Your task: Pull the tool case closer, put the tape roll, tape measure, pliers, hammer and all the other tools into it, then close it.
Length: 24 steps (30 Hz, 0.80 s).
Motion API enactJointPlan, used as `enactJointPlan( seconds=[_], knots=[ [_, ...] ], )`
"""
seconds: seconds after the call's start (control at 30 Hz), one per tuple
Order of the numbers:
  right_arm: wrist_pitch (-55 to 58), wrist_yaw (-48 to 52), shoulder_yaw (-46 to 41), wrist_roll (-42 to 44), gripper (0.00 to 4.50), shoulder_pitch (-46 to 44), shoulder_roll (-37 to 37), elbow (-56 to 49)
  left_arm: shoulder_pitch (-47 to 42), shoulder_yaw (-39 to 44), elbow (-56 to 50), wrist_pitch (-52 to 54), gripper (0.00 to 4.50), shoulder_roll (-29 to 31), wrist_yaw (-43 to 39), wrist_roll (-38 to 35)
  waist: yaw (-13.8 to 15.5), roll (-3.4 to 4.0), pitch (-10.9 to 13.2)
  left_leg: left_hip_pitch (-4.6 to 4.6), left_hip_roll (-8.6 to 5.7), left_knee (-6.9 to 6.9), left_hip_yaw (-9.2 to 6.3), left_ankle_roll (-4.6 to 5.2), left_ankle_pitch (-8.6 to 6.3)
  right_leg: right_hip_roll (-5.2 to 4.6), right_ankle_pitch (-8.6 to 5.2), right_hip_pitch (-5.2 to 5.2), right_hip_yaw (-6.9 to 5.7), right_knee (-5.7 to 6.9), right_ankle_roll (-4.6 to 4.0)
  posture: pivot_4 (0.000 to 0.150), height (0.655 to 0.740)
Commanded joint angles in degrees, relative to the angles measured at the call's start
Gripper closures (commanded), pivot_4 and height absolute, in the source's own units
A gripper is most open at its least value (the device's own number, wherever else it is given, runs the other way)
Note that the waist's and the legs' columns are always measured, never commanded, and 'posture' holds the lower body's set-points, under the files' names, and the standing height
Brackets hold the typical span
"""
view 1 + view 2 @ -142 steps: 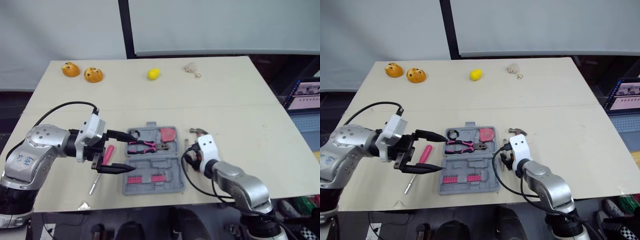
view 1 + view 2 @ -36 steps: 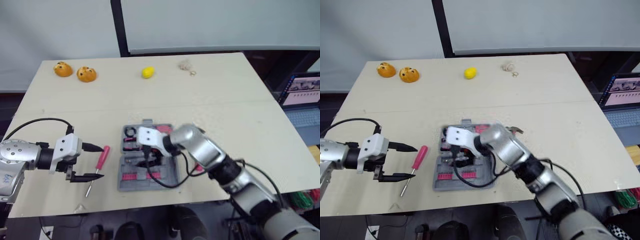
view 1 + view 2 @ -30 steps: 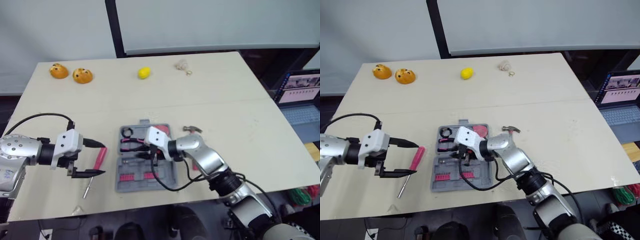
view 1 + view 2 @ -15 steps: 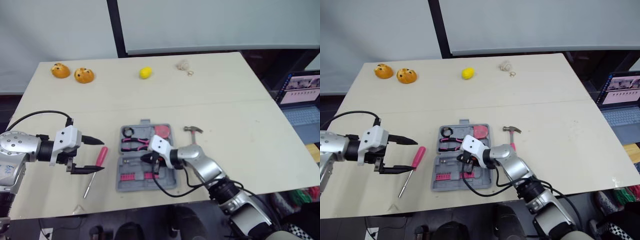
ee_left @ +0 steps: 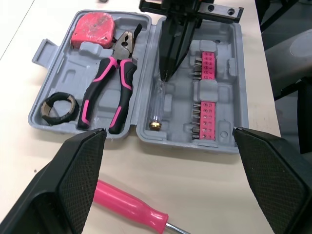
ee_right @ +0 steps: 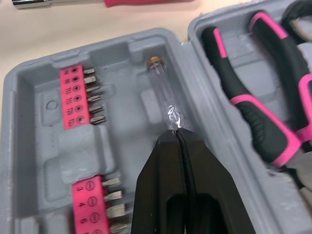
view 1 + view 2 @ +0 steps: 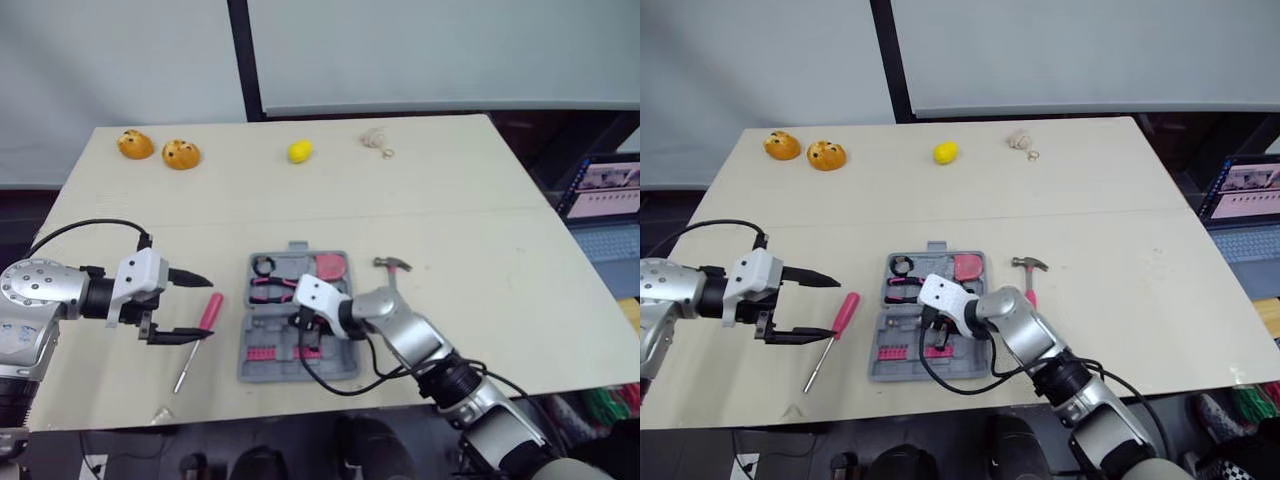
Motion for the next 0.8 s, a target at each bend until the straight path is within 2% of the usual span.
enactJointPlan(
  seconds=[0.03, 0.13, 0.2, 0.3, 0.4, 0.57, 0.67, 0.77, 0.8],
  knots=[
    [5.5, -1.7, -1.2, 0.1, 4.45, 2.1, -0.9, 1.6, -0.6, 0.4, -0.3, -0.7, 0.00, -0.4, 0.5, 0.0, 0.2, -0.01, 0.0, -0.01, -0.01, 0.01, 0.01, 0.00, 0.00, -0.01, 0.00, 0.00, 0.01, 0.01, 0.00, 0.150, 0.7292],
    [6.3, -2.5, -1.0, -0.3, 4.45, 2.4, -1.1, 1.3, -0.8, 0.3, -0.1, -0.9, 0.00, -0.8, 0.7, 0.2, 0.2, -0.01, 0.0, -0.03, -0.02, 0.01, 0.00, 0.00, 0.00, -0.02, 0.00, 0.00, -0.01, 0.00, 0.00, 0.150, 0.7292],
    [2.8, -2.0, -1.6, 0.8, 4.45, 3.1, -1.0, 0.1, -1.2, 0.2, 0.2, -1.0, 0.00, -1.2, 0.9, 0.3, 0.3, -0.01, 0.0, -0.04, -0.03, 0.01, 0.00, 0.00, 0.00, -0.02, 0.00, 0.00, -0.01, -0.01, 0.00, 0.150, 0.7292],
    [-1.6, 3.1, -6.9, 9.3, 4.45, 4.8, -0.1, -9.7, -1.8, 0.3, 0.2, -0.3, 0.00, -1.7, 1.1, -0.3, 0.3, 0.04, 0.0, -0.09, -0.04, 0.01, 0.01, 0.00, 0.00, -0.02, 0.00, -0.01, -0.07, -0.04, 0.00, 0.150, 0.7292],
    [0.4, 4.5, -13.0, 15.3, 4.45, 4.2, -1.3, -16.6, -1.3, 1.1, -0.2, 1.1, 0.00, -1.9, 1.5, -1.0, 0.2, 0.05, 0.2, -0.20, -0.06, 0.01, 0.00, 0.00, 0.00, 0.02, 0.01, -0.05, -0.12, -0.03, 0.01, 0.150, 0.7292],
    [4.6, 6.2, -23.5, 21.3, 4.45, 5.1, -12.5, -24.2, 3.5, 5.5, -2.0, 1.6, 0.00, -3.1, 5.0, -2.6, 0.2, 0.08, 0.2, -0.15, -0.04, -0.02, -0.23, -0.03, -0.03, 0.06, 0.01, -0.09, -0.05, -0.07, 0.02, 0.150, 0.7292],
    [7.1, 6.2, -30.4, 23.4, 3.62, 8.3, -20.4, -25.7, 7.9, 9.3, -2.5, 2.4, 0.00, -4.5, 7.6, -3.9, 0.4, 0.09, 0.2, -0.17, 0.05, -0.04, -0.26, 0.07, -0.09, 0.01, 0.01, -0.07, -0.07, -0.20, 0.02, 0.150, 0.7292],
    [9.3, 8.1, -42.3, 26.9, 2.28, 15.8, -29.7, -26.8, 14.1, 15.2, -2.4, 6.4, 0.00, -4.8, 9.7, -6.4, 0.7, 0.09, 0.3, -0.17, 0.03, -0.02, -0.26, 0.12, -0.12, -0.02, 0.03, -0.07, -0.04, -0.21, 0.05, 0.150, 0.7292],
    [9.3, 8.6, -45.1, 27.5, 1.71, 18.2, -32.0, -27.0, 15.9, 16.8, -2.4, 7.1, 0.00, -4.8, 10.1, -6.9, 0.9, 0.11, 0.3, -0.17, 0.02, -0.02, -0.25, 0.16, -0.14, -0.04, 0.03, -0.07, -0.03, -0.23, 0.06, 0.150, 0.7292]
  ],
)
